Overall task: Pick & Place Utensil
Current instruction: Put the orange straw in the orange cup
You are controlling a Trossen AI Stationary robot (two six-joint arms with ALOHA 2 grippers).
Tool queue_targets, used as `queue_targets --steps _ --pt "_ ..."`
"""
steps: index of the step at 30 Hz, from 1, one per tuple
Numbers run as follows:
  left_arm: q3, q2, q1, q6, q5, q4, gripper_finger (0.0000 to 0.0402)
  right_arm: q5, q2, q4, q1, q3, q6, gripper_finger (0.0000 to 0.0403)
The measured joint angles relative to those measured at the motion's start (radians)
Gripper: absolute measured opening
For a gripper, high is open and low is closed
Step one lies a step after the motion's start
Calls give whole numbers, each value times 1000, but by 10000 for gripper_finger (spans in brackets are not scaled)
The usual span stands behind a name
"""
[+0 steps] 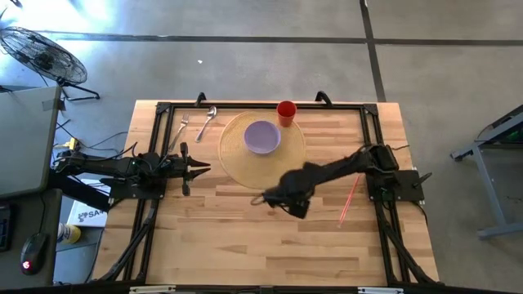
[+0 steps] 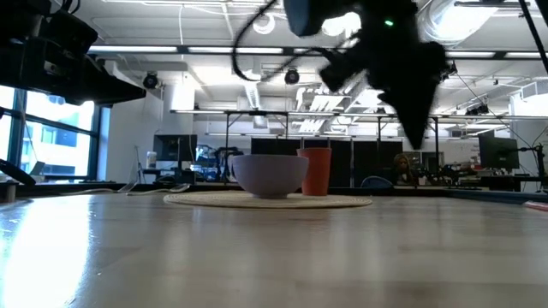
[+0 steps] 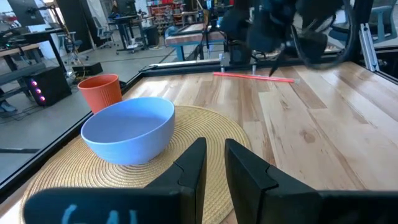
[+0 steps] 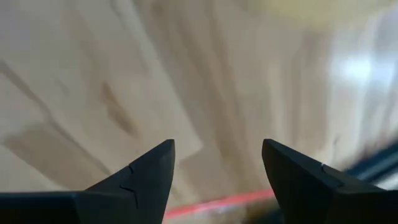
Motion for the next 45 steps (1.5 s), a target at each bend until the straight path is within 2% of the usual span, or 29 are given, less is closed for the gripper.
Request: queue_targets --steps 6,10,12,17,20,22,28,31,37,41,45 --pt "0 0 0 0 0 0 56 -77 0 -33 75 -142 150 236" --pt "0 0 0 0 0 0 56 -172 -8 -73 126 -231 237 236" --pt "0 0 0 0 0 0 56 -214 -34 -72 147 -280 274 236" --pt "0 0 0 0 0 0 56 -236 -151 -73 193 -395 392 236" --pt "0 0 0 0 0 0 56 -225 -255 -62 219 -462 535 236" --pt "0 0 0 0 0 0 56 -161 -334 -25 239 -509 674 236" --pt "0 0 0 0 0 0 56 -103 -576 171 282 -681 1108 236" --pt "0 0 0 0 0 0 56 -103 -662 261 291 -779 1244 236" --pt "0 0 0 0 0 0 56 -163 -743 451 278 -956 1319 236" --pt "0 0 0 0 0 0 56 -209 -745 570 266 -1037 1337 236" --pt "0 0 0 0 0 0 56 -224 -745 612 248 -1088 1352 235"
